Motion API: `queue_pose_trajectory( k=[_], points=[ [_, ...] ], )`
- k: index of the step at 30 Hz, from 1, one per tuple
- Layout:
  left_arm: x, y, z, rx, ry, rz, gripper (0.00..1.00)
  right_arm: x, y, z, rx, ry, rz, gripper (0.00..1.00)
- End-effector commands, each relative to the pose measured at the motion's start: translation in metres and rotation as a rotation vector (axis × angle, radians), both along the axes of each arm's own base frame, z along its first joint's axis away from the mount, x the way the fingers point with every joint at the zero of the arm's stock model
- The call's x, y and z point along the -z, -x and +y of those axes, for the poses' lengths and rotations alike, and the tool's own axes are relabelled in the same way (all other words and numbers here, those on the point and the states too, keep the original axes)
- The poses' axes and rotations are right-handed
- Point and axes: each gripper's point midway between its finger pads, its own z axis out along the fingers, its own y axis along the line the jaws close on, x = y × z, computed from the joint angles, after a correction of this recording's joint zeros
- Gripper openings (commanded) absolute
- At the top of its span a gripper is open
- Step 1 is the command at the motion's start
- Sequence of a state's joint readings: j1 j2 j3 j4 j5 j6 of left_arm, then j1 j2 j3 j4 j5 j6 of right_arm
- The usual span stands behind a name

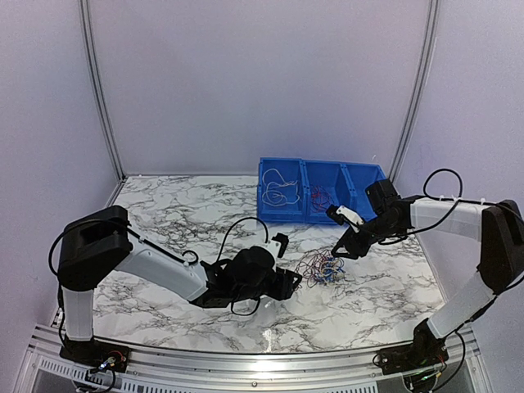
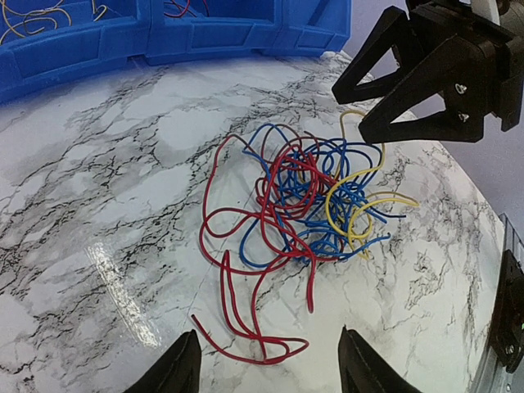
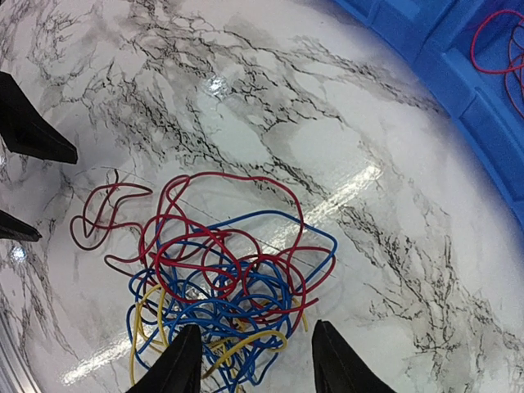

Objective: Untangle the cables

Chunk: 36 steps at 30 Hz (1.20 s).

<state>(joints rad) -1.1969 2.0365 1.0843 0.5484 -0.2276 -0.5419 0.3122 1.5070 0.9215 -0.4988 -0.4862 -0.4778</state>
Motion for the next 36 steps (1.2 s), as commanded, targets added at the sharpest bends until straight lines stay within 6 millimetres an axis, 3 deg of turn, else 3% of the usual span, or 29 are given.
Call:
queue_pose_trajectory(
  k=[1,6,11,18,24,30,36],
  points=[
    [0.004,-0.004,-0.004,-0.003,-0.003,0.004,0.59,-0.005,-0.001,-0.002,0.026,0.018,0.013,0.4],
    [0.0,-0.013,-0.004,-0.048,-0.005,-0.026,0.59,-0.005,0.003,0.004,0.004,-0.014,0.049,0.14],
    [-0.011,-0.033,-0.014,-0.104,-0.007,-0.102,0.6,-0.014,0.007,0.014,-0.035,-0.072,0.074,0.0],
    [-0.029,-0.047,-0.03,-0.122,0.041,-0.132,0.61,-0.042,0.037,0.048,-0.219,-0.15,0.068,0.0],
    [-0.029,-0.045,-0.025,-0.129,0.07,-0.129,0.6,-0.054,0.063,0.078,-0.356,-0.179,0.071,0.0],
    [-0.018,-0.046,-0.034,-0.129,0.116,-0.108,0.61,-0.06,0.059,0.088,-0.375,-0.199,0.085,0.0],
    [-0.009,-0.047,-0.056,-0.102,0.16,-0.081,0.6,-0.065,0.058,0.091,-0.38,-0.215,0.074,0.0]
  ],
)
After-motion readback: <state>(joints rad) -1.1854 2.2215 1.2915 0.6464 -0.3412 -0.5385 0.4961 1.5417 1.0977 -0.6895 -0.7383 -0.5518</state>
